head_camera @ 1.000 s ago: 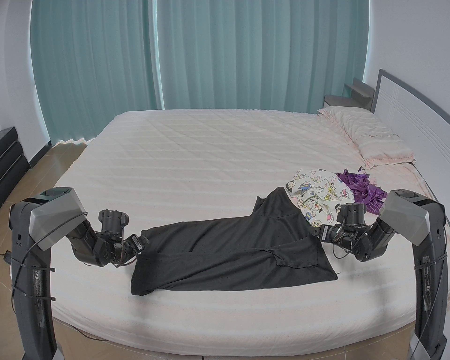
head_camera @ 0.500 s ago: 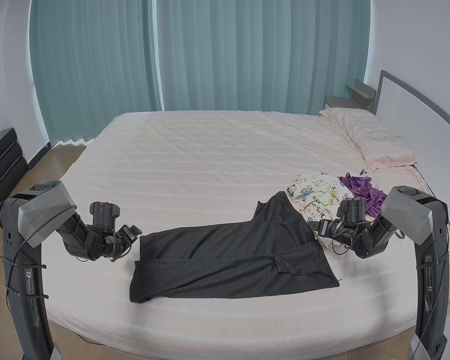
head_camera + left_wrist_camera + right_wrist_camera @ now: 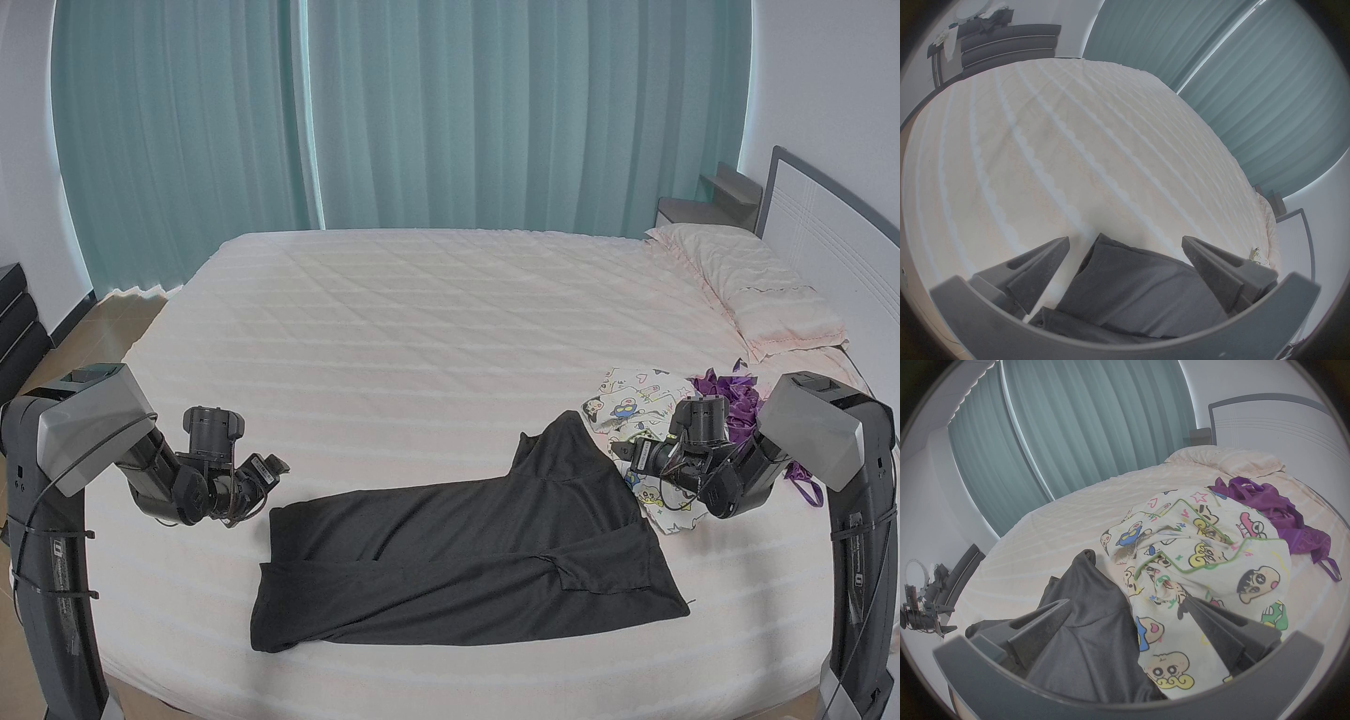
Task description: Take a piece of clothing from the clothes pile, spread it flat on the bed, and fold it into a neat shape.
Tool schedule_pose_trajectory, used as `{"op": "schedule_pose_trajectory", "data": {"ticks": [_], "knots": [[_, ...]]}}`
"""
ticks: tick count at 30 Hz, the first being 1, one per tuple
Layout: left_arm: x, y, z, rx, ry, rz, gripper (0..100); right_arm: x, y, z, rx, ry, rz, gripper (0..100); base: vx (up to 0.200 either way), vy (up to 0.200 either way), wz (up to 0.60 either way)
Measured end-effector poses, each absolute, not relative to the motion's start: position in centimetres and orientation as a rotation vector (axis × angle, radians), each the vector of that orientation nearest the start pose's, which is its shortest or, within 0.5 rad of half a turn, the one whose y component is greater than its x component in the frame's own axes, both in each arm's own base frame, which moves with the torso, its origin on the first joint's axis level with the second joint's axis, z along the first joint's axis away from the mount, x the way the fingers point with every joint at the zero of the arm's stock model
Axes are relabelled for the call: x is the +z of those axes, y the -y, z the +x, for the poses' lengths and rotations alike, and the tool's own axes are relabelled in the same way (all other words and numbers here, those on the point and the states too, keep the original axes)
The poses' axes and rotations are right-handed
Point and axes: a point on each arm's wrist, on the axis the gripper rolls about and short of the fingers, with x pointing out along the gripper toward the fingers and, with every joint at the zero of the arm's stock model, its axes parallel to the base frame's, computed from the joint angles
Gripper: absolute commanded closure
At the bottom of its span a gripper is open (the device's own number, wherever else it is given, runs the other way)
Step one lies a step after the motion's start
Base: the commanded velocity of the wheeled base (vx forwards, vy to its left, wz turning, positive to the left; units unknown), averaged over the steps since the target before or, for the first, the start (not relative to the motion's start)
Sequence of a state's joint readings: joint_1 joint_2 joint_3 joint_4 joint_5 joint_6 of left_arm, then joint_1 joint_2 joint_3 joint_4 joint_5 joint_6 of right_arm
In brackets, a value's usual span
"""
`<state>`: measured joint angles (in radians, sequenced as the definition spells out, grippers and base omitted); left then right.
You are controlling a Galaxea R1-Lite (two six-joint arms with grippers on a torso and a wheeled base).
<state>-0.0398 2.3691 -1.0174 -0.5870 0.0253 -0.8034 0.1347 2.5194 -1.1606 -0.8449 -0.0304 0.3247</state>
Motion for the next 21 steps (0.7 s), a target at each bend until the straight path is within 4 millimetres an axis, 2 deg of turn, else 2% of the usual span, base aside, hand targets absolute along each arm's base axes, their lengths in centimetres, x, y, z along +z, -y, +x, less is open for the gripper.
{"op": "schedule_pose_trajectory", "data": {"ticks": [8, 15, 21], "knots": [[-1.9, 1.8, 40.0, 0.271, -0.746, -0.708, 0, -3.2, -6.4, 43.8, 0.029, -0.533, 0.271, 0, 0.0, 0.0, 0.0], [-3.2, 2.2, 39.8, 0.189, -0.799, -0.507, 0, -3.2, -6.9, 43.7, 0.041, -0.536, 0.266, 0, 0.0, 0.0, 0.0], [-4.5, 3.1, 39.8, 0.156, -0.831, -0.448, 0, -3.4, -7.3, 44.1, 0.054, -0.532, 0.264, 0, 0.0, 0.0, 0.0]]}}
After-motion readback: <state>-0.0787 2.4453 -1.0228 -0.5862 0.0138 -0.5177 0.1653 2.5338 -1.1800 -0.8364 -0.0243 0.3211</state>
